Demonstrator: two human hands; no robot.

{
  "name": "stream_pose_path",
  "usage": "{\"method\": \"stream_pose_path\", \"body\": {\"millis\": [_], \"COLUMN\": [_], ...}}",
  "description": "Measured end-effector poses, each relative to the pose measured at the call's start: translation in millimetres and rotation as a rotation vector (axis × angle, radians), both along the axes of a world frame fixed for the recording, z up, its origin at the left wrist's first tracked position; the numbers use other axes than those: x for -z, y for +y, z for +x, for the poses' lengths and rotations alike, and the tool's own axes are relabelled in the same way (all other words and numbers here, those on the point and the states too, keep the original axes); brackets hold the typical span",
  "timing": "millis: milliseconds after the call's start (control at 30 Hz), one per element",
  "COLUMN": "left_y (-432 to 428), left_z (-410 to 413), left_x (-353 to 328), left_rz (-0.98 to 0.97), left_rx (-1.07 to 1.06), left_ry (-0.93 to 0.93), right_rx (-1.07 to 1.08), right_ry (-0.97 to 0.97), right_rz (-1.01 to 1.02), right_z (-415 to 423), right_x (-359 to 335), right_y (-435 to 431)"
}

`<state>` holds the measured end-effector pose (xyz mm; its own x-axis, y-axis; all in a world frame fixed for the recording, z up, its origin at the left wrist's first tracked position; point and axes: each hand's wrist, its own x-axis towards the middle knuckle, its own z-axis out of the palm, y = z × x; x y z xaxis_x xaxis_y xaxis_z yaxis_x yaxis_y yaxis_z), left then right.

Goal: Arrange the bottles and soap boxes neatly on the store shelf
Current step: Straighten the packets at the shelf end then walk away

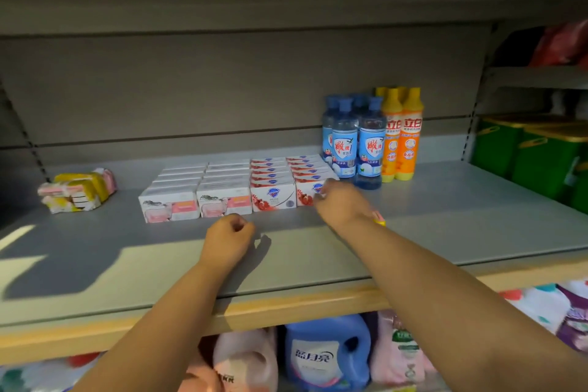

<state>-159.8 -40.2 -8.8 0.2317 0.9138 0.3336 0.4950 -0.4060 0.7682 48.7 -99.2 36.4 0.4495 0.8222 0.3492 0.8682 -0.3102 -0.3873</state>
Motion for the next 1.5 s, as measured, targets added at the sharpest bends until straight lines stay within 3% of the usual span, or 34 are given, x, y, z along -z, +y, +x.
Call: {"method": "stream_pose_path", "body": {"millis": [100,300,433,600,767,1000,1133,1500], "left_y": [9.1,56.8,101.7,152.7,199.4,266.4,285.3,269.2], "left_z": [-16.5,-77.8,-140.5,-197.7,-213.6,-206.3,-211.1,-212.5], "left_x": [0.2,-7.1,-9.8,-12.3,-18.3,-13.3,-2.4,-5.2], "left_rz": [0.007,0.015,-0.022,-0.039,-0.096,-0.210,-0.092,-0.100], "left_rx": [-0.054,-0.412,-0.568,-0.732,-0.798,-0.907,-0.914,-0.991], "left_ry": [-0.041,-0.263,-0.163,-0.019,-0.124,-0.241,-0.231,-0.393], "right_rx": [-0.286,-0.746,-0.905,-1.016,-1.115,-1.185,-1.214,-1.172], "right_ry": [0.101,0.195,0.151,0.075,-0.181,-0.009,0.076,0.186], "right_rz": [-0.003,-0.102,-0.181,-0.217,-0.144,-0.099,-0.081,-0.098], "right_z": [-54.6,-143.2,-177.7,-201.4,-198.6,-192.9,-191.2,-191.6], "right_x": [10.4,27.4,32.6,42.3,40.0,51.3,53.6,53.8], "right_y": [23.0,76.0,105.6,136.3,157.9,171.8,177.6,175.4]}}
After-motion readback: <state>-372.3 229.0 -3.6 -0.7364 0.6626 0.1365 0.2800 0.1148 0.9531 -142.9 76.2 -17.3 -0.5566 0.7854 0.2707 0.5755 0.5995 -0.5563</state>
